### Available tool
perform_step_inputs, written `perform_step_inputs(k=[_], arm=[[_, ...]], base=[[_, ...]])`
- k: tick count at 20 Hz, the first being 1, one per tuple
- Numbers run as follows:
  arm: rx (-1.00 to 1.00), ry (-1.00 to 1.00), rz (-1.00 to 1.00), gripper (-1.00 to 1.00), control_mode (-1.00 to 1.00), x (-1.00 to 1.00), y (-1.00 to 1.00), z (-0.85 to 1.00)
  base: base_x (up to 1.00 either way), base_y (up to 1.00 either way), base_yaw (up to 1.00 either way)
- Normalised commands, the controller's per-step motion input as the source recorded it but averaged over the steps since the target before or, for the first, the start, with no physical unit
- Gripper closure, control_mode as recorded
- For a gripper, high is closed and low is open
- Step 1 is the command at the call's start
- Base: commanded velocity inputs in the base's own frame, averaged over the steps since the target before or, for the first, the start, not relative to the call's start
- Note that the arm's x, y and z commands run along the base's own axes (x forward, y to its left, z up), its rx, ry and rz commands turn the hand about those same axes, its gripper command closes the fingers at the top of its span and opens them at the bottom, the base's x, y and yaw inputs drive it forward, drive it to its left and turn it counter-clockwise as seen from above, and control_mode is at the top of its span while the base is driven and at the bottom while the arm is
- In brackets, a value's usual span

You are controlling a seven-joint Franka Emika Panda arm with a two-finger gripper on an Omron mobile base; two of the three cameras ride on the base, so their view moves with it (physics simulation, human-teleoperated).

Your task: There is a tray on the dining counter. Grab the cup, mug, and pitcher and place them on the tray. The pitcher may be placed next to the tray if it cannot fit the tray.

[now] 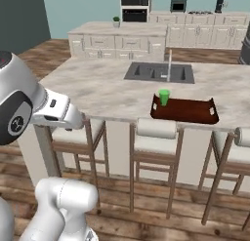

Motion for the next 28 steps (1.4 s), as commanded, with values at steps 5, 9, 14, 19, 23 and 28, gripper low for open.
perform_step_inputs(k=[5,9,14,19,23,28], arm=[[0.0,0.0,0.0,-1.0,1.0,0.0,0.0,0.0],[0.0,0.0,0.0,-1.0,1.0,0.0,0.0,0.0],[0.0,0.0,0.0,-1.0,1.0,0.0,0.0,0.0],[0.0,0.0,0.0,-1.0,1.0,0.0,0.0,0.0],[0.0,0.0,0.0,-1.0,1.0,0.0,0.0,0.0],[0.0,0.0,0.0,-1.0,1.0,0.0,0.0,0.0]], base=[[0.0,1.0,0.0],[0.0,1.0,0.0],[0.0,1.0,0.0],[0.0,1.0,0.0],[0.0,1.0,0.0],[0.08,1.0,0.0]])
